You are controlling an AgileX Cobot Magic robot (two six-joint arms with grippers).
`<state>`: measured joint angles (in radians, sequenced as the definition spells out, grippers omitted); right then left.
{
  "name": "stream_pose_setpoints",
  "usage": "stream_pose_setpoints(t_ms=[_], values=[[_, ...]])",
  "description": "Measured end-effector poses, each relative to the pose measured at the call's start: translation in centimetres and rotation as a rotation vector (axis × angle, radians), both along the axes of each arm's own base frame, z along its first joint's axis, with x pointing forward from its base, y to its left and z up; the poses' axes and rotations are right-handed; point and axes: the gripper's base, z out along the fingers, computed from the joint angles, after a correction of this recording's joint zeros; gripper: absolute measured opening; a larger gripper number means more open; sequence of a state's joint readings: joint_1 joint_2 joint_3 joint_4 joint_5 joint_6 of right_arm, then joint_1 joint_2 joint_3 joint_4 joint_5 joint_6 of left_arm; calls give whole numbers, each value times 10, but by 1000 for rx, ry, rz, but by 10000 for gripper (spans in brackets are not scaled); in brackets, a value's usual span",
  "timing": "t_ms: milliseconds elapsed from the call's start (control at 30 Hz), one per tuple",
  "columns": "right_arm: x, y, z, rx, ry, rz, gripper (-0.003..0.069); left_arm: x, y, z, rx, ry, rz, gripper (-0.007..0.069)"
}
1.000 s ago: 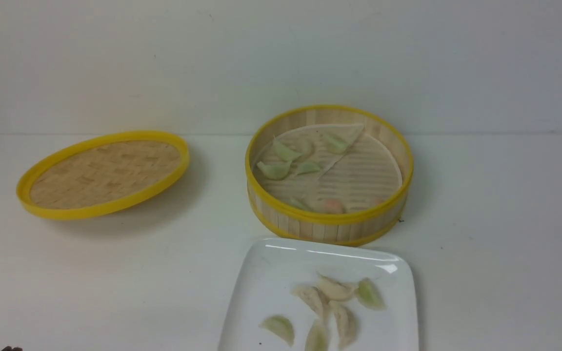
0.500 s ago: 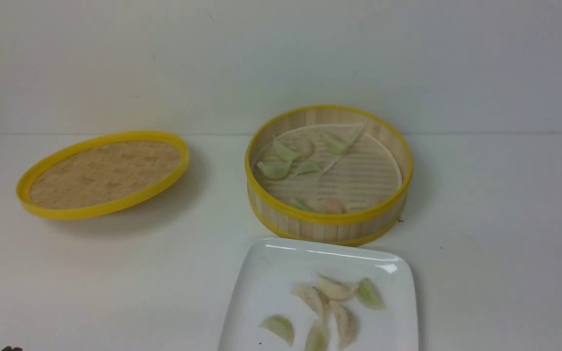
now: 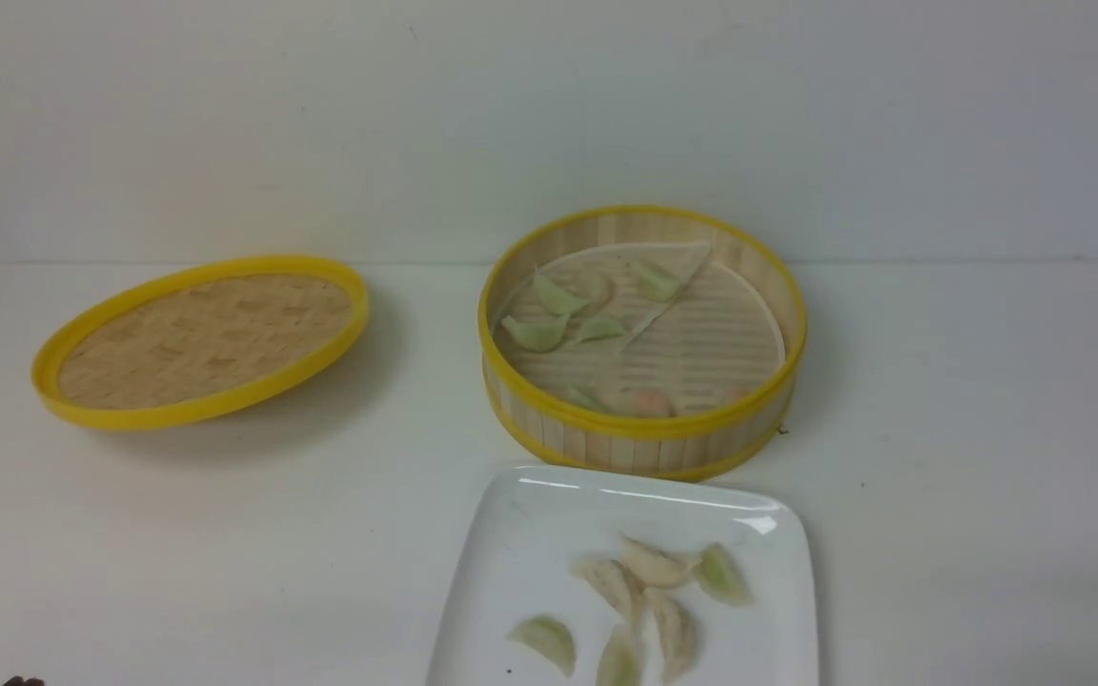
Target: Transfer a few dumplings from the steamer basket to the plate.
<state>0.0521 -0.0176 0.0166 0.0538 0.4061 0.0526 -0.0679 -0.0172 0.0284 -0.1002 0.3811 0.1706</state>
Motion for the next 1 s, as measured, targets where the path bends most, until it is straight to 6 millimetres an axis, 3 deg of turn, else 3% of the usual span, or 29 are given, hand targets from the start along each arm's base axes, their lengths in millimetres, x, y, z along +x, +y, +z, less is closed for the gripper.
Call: stream_pose_setpoints(t_ms=[1000], values=[[0, -1, 0, 25, 0, -14, -12, 0, 0, 0, 0, 0, 0, -6]])
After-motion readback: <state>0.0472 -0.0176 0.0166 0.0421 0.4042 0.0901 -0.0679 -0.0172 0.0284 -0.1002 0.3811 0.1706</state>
